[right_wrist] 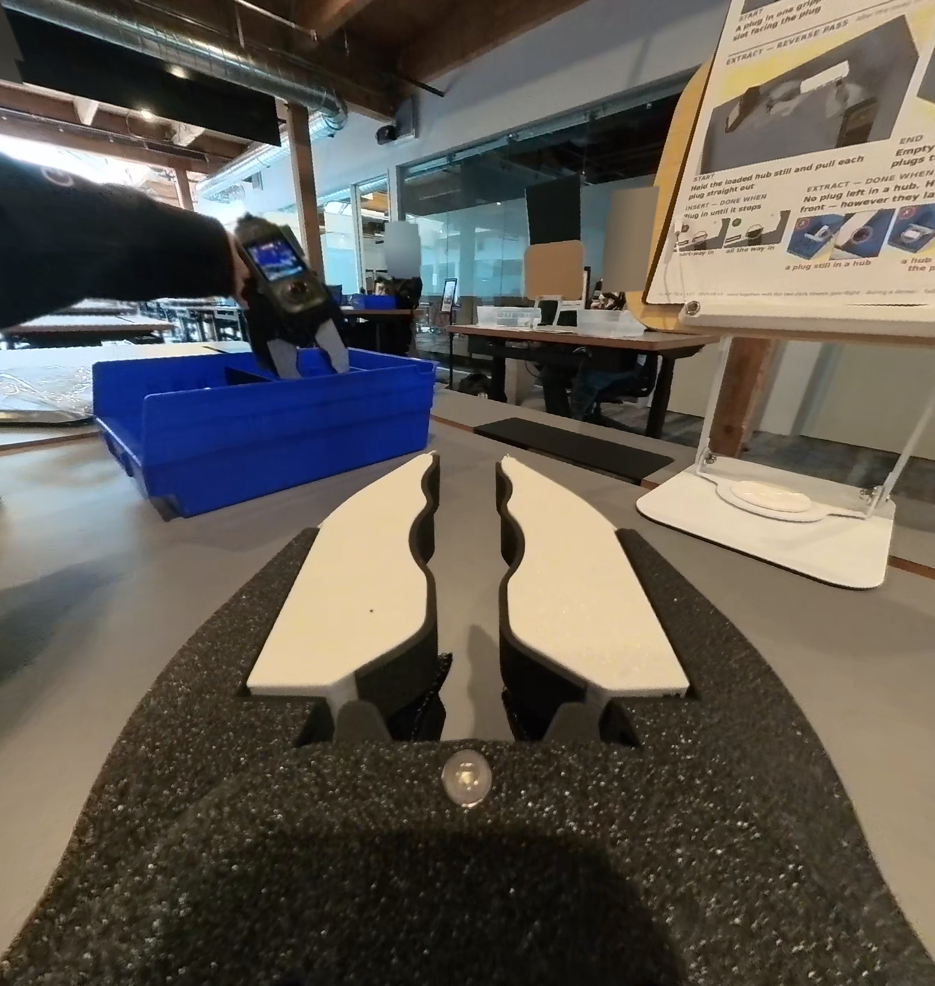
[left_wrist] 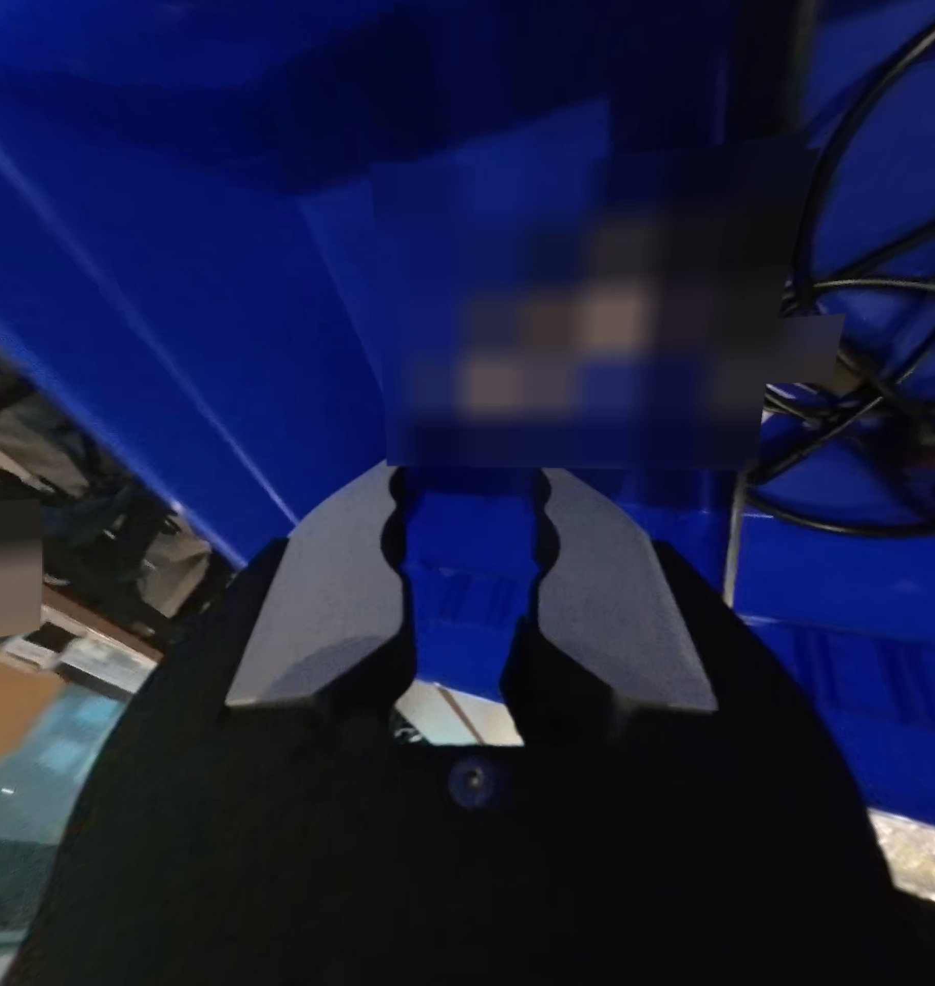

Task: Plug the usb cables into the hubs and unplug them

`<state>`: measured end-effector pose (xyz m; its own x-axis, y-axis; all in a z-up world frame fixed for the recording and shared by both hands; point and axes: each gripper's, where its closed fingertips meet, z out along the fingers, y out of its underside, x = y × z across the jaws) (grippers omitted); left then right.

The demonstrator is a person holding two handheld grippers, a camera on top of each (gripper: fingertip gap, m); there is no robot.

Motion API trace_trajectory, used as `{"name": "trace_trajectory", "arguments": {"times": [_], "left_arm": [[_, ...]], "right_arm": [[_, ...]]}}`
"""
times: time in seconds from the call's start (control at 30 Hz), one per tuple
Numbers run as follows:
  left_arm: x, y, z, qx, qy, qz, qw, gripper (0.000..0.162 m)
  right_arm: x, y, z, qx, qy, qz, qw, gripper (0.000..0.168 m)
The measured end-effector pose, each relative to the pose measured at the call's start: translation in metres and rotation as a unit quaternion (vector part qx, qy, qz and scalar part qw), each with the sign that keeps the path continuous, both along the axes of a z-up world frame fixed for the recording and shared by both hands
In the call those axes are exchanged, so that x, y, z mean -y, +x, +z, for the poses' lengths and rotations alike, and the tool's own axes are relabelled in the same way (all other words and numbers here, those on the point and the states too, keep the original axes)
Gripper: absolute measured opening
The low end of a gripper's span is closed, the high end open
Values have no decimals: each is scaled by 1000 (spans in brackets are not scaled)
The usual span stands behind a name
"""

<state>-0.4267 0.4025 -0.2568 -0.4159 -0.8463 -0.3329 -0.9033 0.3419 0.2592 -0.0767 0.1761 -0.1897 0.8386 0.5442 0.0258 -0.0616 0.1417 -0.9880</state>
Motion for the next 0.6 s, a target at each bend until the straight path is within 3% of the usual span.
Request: {"name": "trace_trajectory", "arguments": {"times": [0.13, 0.4, 0.6], "left_arm": [[2, 3, -16, -65, -22, -78, 995, 62], [-1, 17, -36, -100, -51, -176, 978, 46], [-3, 8, -40, -123, -68, -182, 973, 42]], "right_arm": [[0, 0, 0, -3, -3, 3, 1000, 19], [0, 0, -1, -6, -8, 8, 1000, 19], [-1, 1, -1, -15, -14, 13, 1000, 19]]}}
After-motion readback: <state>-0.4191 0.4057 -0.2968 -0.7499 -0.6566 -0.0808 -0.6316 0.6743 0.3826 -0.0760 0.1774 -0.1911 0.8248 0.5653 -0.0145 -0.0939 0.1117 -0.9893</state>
